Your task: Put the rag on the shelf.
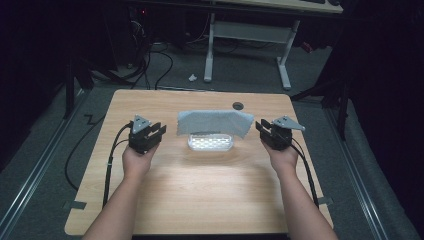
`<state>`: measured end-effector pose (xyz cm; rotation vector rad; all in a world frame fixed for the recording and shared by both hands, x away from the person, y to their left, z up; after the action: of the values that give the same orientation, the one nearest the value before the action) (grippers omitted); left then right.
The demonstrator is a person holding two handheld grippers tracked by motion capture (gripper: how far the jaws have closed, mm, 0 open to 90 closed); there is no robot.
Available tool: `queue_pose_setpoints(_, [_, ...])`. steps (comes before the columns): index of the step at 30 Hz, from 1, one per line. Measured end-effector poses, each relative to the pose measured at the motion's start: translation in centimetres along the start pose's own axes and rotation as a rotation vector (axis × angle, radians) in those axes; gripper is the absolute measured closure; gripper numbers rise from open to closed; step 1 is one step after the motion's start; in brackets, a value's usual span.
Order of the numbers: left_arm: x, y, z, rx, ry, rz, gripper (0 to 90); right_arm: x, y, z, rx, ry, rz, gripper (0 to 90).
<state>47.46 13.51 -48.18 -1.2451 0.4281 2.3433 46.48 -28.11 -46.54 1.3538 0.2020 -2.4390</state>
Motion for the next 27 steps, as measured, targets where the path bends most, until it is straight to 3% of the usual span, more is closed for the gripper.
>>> queue_pose_setpoints(1, [0.2,0.1,0.3,0.003,-0.005,-0.002,67.1,0.2,-0.5,0.6,0.005,-0.001,0.032,69.3])
queue_pose_setpoints(4, [1.2,0.8,1.6,-0.004,-0.018,-0.026,61.7,0.5,-1.2,1.7,0.003,0.017,0.056,68.5])
queue_pose_setpoints(11, [3.5,2.4,3.8,0.044,-0.038,-0.024,51.4,1.5,-3.0,4.2,-0.013,0.026,0.082,64.2])
queue_pose_setpoints(14, [5.0,4.1,5.0,0.065,-0.067,-0.067,49.1,2.4,-4.3,5.9,-0.035,0.012,0.097,59.4])
queue_pose_setpoints(19, [6.0,5.8,6.2,0.098,-0.078,-0.091,46.8,3.7,-6.0,8.1,-0.058,0.039,0.095,55.8])
queue_pose_setpoints(23, [6.9,7.9,6.9,0.134,-0.105,-0.107,43.4,5.3,-7.7,8.9,-0.086,-0.004,0.098,48.9])
queue_pose_setpoints(24, [7.2,8.6,7.0,0.144,-0.115,-0.112,43.1,6.4,-8.8,9.1,-0.087,-0.018,0.117,47.5])
queue_pose_setpoints(25, [7.6,9.3,7.0,0.144,-0.123,-0.127,43.1,6.4,-8.8,9.1,-0.087,-0.018,0.117,47.5])
queue_pose_setpoints(27, [8.5,10.7,6.8,0.139,-0.146,-0.163,43.4,8.0,-10.4,8.9,-0.097,-0.064,0.125,45.2])
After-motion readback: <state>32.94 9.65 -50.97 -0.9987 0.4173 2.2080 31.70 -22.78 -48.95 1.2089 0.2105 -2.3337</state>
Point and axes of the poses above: each handheld gripper's, and its own axes: z roughly backward along the jaws, x roughly out of its underside, y roughly to its right, the point moved 3 cm from there along -z, roughly forward along the jaws, and after that the axes turned 9 degrees about -y, right-handed, at the moved point
